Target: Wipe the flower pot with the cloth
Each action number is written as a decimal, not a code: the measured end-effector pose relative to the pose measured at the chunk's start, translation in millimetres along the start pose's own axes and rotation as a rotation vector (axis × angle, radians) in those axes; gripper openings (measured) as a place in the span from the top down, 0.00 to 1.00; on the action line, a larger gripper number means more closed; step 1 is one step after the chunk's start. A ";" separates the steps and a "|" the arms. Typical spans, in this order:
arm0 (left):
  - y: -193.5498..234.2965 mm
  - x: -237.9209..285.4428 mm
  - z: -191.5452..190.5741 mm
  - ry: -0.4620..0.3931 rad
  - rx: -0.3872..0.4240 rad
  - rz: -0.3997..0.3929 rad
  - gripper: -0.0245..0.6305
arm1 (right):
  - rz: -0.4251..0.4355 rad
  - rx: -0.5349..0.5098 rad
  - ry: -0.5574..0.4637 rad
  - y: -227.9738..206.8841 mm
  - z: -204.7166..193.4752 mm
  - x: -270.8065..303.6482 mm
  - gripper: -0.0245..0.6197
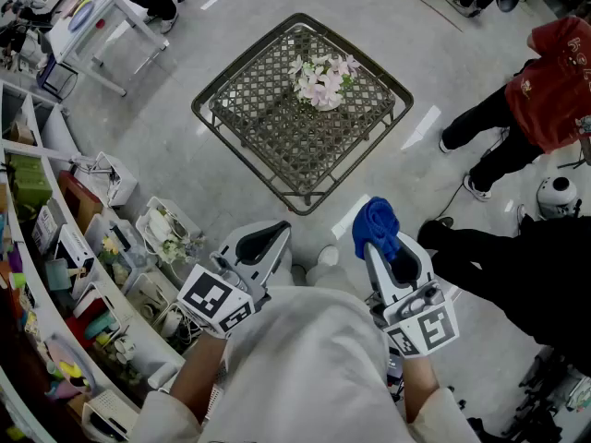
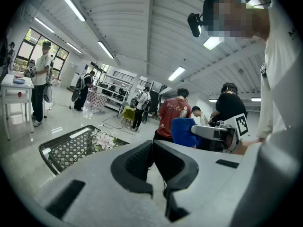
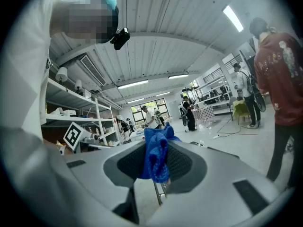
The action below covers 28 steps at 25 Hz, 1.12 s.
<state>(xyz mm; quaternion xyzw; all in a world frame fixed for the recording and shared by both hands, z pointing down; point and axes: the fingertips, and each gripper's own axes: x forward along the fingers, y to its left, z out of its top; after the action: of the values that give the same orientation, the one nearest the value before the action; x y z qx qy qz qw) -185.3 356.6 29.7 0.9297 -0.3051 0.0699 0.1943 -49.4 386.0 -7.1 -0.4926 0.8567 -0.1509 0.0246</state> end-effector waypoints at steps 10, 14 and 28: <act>-35.5 8.1 -16.3 -0.006 -0.004 0.029 0.92 | 0.029 -0.022 -0.013 -10.4 -4.9 -32.5 0.78; -42.7 10.8 -24.5 -0.008 -0.019 0.028 0.92 | 0.020 -0.012 -0.030 -14.9 -2.5 -43.3 0.78; 1.5 31.8 -20.5 0.016 -0.098 0.010 0.92 | -0.046 0.065 0.063 -50.5 -17.3 0.3 0.78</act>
<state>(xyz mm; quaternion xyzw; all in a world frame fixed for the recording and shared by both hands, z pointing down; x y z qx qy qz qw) -160.9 346.6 56.8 0.9169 -0.3114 0.0632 0.2415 -10.6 366.1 23.6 -0.5062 0.8402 -0.1945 0.0100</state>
